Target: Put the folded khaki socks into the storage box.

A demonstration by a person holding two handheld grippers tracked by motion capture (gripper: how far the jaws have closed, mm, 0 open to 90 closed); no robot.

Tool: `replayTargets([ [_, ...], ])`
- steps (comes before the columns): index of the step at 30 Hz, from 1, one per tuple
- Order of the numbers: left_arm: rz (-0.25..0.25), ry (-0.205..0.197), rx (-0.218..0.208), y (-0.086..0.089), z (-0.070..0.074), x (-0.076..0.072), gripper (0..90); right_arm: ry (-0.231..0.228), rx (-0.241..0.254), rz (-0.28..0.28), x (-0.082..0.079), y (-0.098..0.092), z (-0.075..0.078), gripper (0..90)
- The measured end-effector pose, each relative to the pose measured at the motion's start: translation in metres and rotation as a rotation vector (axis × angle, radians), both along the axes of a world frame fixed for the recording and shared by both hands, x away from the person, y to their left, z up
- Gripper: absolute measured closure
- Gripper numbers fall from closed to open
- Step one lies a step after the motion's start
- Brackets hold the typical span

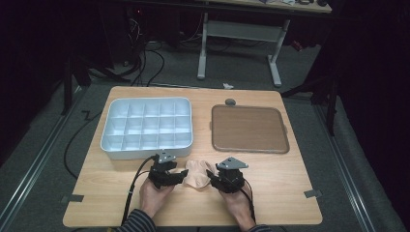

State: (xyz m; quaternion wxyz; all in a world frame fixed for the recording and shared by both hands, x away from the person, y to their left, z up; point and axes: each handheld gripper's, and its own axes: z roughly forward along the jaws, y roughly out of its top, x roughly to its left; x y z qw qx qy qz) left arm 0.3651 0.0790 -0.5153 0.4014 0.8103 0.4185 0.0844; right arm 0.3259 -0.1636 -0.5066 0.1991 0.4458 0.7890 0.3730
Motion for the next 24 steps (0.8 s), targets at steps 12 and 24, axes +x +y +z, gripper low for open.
replayTargets([
  [12,0.015,0.045,-0.090,0.003,0.003,0.012,44.9,0.008,0.030,0.072,-0.009,0.013,0.005,79.8],
  [24,0.020,0.058,-0.110,-0.007,0.004,0.022,45.3,0.032,0.023,0.118,-0.009,0.035,-0.004,82.6],
])
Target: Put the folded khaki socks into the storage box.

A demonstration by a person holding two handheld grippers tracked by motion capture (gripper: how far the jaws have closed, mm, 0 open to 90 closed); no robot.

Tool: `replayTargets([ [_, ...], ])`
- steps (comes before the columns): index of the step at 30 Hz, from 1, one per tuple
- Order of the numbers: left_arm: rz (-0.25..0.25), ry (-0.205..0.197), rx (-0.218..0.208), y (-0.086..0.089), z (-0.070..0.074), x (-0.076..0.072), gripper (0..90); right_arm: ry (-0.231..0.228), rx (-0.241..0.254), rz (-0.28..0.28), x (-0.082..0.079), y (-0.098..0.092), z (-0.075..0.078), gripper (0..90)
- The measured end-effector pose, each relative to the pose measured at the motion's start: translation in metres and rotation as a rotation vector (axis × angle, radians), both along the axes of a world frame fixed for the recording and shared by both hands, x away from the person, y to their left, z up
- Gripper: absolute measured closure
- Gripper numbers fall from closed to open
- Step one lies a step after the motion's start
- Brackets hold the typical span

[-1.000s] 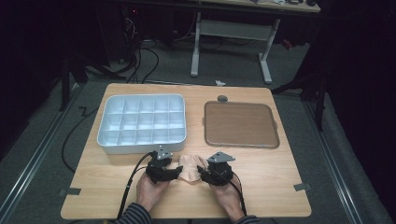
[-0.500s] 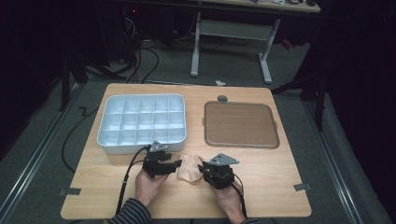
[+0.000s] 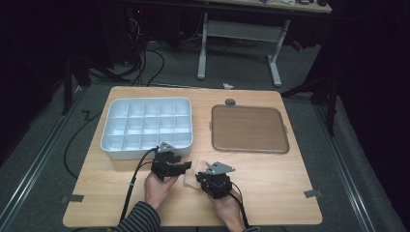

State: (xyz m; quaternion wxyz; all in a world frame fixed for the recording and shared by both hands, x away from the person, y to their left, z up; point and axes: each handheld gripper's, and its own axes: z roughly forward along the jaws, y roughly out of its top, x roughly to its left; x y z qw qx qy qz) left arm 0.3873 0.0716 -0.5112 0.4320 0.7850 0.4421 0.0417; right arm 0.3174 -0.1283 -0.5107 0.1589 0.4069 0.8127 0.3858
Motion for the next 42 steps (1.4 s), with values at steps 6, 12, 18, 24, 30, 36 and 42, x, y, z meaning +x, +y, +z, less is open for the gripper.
replayTargets([
  [6,0.003,0.018,-0.004,-0.003,-0.005,0.004,45.0,0.014,-0.018,0.004,0.002,0.005,-0.008,83.5],
  [12,0.003,0.026,-0.003,-0.005,-0.007,0.005,44.9,0.023,-0.032,0.013,0.000,0.004,-0.013,86.4],
  [18,-0.020,0.030,0.006,-0.008,-0.008,0.004,50.4,0.025,-0.042,0.027,-0.003,0.004,-0.013,87.9],
  [24,-0.031,0.026,0.040,-0.011,-0.012,0.004,59.2,0.019,-0.047,0.037,-0.004,0.003,-0.014,88.3],
  [30,-0.054,0.035,0.055,-0.013,-0.016,0.005,66.7,0.025,-0.060,0.040,-0.006,0.003,-0.013,88.4],
  [36,-0.083,0.037,0.047,-0.013,-0.017,0.005,79.6,0.021,-0.050,0.042,-0.006,0.002,-0.014,88.4],
  [42,-0.090,0.033,0.051,-0.012,-0.015,0.004,84.6,0.026,-0.041,0.047,-0.006,0.002,-0.014,86.5],
])
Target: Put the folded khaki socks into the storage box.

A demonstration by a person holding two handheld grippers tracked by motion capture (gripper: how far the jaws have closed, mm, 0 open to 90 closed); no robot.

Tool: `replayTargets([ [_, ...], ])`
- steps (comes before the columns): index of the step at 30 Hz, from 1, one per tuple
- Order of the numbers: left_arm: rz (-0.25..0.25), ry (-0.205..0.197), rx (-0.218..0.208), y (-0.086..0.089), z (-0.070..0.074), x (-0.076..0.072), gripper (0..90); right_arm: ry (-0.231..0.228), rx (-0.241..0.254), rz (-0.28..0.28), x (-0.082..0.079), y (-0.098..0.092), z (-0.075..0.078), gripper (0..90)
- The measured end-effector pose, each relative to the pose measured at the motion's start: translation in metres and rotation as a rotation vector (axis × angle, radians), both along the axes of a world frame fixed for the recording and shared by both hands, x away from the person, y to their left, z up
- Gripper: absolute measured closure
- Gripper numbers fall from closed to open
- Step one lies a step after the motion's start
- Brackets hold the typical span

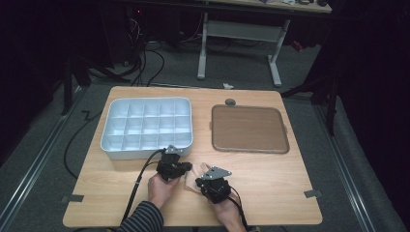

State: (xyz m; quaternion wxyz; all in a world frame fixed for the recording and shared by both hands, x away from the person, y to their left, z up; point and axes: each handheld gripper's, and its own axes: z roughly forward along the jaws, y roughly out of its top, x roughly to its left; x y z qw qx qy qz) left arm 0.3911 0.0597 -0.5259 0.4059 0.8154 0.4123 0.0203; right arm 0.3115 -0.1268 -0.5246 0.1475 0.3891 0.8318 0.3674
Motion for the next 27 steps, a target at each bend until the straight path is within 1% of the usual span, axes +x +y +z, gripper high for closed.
replayTargets([
  [1,-0.002,0.000,-0.001,0.000,0.001,0.000,84.7,0.014,0.016,0.009,0.001,-0.001,0.001,79.8],
  [2,-0.001,0.000,-0.003,0.001,0.001,0.000,84.8,0.028,0.035,0.014,0.001,-0.002,0.002,76.6],
  [3,-0.003,0.000,-0.004,0.001,0.001,0.000,84.8,0.031,0.040,0.013,0.001,-0.002,0.003,75.6],
  [5,-0.006,-0.003,-0.004,0.002,0.002,-0.001,84.9,0.006,0.057,0.005,0.001,-0.004,0.007,76.0],
  [7,-0.006,-0.009,-0.005,0.002,0.004,-0.002,84.9,-0.012,0.081,-0.021,0.003,-0.007,0.011,79.8],
  [8,-0.008,-0.012,-0.004,0.003,0.004,-0.002,84.9,-0.018,0.079,-0.037,0.006,-0.009,0.013,82.6],
  [10,-0.012,-0.018,-0.006,0.004,0.006,-0.003,85.0,-0.014,0.085,-0.062,0.012,-0.012,0.015,85.7],
  [14,-0.010,-0.022,-0.022,0.005,0.008,-0.004,85.0,-0.012,0.079,-0.089,0.021,-0.011,0.016,87.8],
  [19,-0.014,-0.019,-0.031,0.006,0.010,-0.004,85.0,-0.005,0.076,-0.097,0.028,-0.007,0.014,88.0],
  [22,-0.015,-0.025,-0.040,0.007,0.012,-0.006,85.0,-0.004,0.055,-0.100,0.032,-0.003,0.011,88.3],
  [27,-0.015,-0.024,-0.059,0.009,0.015,-0.007,85.0,0.002,0.043,-0.115,0.035,-0.003,0.008,88.4],
])
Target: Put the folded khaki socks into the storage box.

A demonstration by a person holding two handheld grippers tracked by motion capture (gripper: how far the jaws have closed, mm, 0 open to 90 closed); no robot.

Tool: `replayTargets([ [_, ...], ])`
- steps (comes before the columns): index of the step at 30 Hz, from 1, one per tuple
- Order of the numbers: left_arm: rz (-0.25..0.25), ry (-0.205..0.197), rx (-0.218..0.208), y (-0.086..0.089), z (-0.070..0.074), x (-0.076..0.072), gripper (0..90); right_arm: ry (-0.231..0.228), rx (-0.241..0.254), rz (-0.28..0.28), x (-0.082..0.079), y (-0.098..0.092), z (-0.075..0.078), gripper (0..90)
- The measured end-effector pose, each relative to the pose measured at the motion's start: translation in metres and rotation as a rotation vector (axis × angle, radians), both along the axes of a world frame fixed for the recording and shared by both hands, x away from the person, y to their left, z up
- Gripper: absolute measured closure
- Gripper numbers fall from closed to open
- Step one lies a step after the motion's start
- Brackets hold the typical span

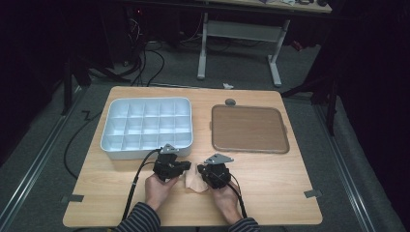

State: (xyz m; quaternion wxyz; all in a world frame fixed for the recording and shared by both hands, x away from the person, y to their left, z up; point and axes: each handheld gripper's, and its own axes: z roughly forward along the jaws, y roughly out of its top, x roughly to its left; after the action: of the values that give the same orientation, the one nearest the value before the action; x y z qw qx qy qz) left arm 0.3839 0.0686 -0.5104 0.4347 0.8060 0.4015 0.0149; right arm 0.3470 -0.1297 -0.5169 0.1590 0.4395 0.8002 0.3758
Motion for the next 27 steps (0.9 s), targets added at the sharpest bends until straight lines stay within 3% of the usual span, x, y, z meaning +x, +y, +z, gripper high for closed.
replayTargets([
  [15,-0.017,-0.009,-0.047,0.002,0.006,-0.004,85.2,0.006,-0.025,0.004,0.004,0.003,-0.007,88.7],
  [27,-0.037,-0.045,-0.032,0.001,0.016,-0.007,86.3,0.014,-0.034,0.045,0.004,0.013,-0.007,89.9],
])
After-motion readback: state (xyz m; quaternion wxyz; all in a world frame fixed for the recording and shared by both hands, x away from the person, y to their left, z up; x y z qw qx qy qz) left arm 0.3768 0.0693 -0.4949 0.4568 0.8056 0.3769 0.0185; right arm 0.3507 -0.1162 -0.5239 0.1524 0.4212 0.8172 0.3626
